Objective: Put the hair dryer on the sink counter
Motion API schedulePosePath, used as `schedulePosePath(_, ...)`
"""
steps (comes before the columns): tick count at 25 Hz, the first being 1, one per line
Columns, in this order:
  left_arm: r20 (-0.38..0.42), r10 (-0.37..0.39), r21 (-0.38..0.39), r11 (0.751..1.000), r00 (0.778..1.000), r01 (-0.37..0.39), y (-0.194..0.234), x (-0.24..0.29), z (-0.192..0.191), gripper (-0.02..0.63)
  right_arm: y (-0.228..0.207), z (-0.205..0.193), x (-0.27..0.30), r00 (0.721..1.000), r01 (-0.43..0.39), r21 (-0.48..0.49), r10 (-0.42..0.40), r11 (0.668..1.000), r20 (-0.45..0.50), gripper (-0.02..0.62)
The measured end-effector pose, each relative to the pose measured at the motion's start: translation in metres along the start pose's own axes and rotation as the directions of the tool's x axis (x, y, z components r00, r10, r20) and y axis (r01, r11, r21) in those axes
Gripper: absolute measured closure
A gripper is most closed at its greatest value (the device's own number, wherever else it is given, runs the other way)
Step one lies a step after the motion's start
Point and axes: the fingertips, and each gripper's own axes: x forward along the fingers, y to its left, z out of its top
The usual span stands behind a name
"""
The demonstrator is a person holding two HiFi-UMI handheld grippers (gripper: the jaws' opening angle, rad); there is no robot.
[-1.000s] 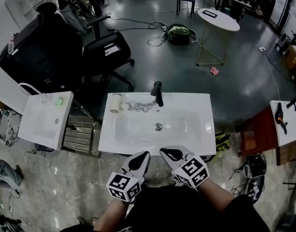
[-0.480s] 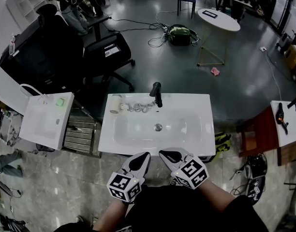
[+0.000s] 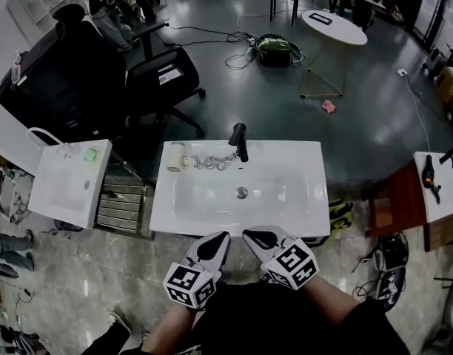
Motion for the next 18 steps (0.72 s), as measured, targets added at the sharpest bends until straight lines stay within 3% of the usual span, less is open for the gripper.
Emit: schedulePosePath(18, -0.003, 0.008, -0.006, 1.0, 1.0, -0.008, -0.0019, -0.0025, -0.003, 0.603, 0.0026, -0.0015, 0.0003, 1.0, -0.012, 0.003, 0.012, 1.0, -0.003, 0.595)
